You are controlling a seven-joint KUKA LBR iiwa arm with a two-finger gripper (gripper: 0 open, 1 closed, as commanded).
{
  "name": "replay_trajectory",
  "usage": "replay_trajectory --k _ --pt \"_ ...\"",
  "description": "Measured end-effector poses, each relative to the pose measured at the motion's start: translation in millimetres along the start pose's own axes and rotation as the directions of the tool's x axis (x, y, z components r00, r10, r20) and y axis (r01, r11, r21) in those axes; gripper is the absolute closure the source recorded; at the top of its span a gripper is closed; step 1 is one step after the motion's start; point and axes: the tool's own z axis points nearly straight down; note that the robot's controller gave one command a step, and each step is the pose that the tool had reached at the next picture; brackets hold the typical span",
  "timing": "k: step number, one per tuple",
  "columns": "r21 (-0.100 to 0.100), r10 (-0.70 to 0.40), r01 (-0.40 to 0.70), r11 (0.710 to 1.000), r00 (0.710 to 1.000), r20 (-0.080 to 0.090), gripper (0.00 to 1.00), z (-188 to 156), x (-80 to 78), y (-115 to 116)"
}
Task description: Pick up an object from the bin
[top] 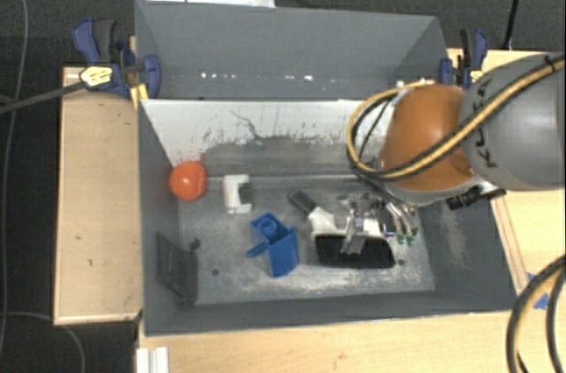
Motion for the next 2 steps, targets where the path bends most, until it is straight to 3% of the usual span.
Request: replay_trajectory --k 1,2 --pt "0.001 -0.011 0.011 1.000 1.000 -0.005 1.00 -56 1.4 2" --pt "0.001 -0.008 0.008 1.000 1.000 0.019 1.00 -49 -11.6 -4"
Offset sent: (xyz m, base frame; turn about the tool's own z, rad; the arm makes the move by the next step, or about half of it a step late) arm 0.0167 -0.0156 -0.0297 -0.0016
